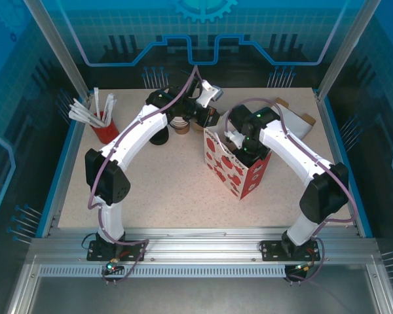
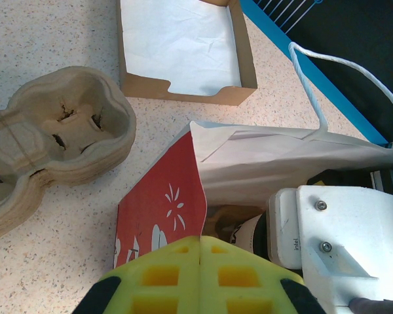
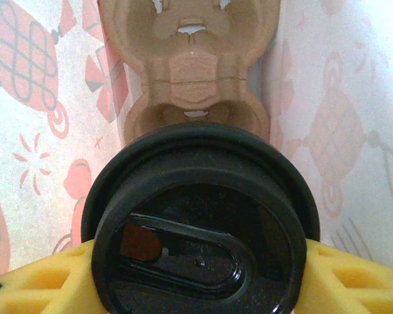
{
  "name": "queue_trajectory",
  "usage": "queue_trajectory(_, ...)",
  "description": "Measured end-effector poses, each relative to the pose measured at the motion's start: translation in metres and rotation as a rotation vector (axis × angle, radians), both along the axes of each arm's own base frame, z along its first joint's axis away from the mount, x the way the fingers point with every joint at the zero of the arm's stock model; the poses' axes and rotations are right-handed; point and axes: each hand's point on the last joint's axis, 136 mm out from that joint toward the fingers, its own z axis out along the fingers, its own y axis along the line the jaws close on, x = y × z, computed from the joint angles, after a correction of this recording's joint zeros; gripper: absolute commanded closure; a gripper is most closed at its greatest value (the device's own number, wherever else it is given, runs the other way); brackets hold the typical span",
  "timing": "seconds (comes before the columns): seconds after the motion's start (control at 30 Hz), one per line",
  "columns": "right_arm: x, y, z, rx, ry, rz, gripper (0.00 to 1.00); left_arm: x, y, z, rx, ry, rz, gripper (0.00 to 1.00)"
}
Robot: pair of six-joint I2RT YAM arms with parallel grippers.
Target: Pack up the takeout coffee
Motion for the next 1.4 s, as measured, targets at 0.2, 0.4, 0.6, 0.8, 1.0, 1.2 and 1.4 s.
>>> queue_trajectory(0.2,0.002,0.001,-0.003,-0.002,0.004,0.0,0.7,0.0,0.0,0.0,0.0,0.0,0.0,1.0)
queue_trajectory(0.4,0.003,0.0,-0.004,-0.001,0.003,-0.005,0.7,0.0,0.0,0.0,0.0,0.0,0.0,1.0)
queue_trajectory(0.6,0.004,-0.002,-0.005,-0.002,0.004,-0.011,0.7,0.0,0.0,0.0,0.0,0.0,0.0,1.0)
queue_trajectory(0.8,0.004,-0.003,-0.008,-0.005,0.01,-0.013,0.7,0.0,0.0,0.0,0.0,-0.001,0.0,1.0)
queue_trajectory(1.0,0.005,-0.002,-0.01,-0.002,0.005,-0.013,0.7,0.0,0.0,0.0,0.001,-0.003,-0.003,1.0)
queue_trajectory(1.2,0.007,0.0,-0.012,0.005,-0.003,-0.013,0.7,0.0,0.0,0.0,0.001,-0.003,-0.003,1.0)
queue_trajectory(1.4,0.006,-0.001,-0.01,0.01,-0.01,-0.013,0.7,0.0,0.0,0.0,0.001,-0.003,-0.003,1.0)
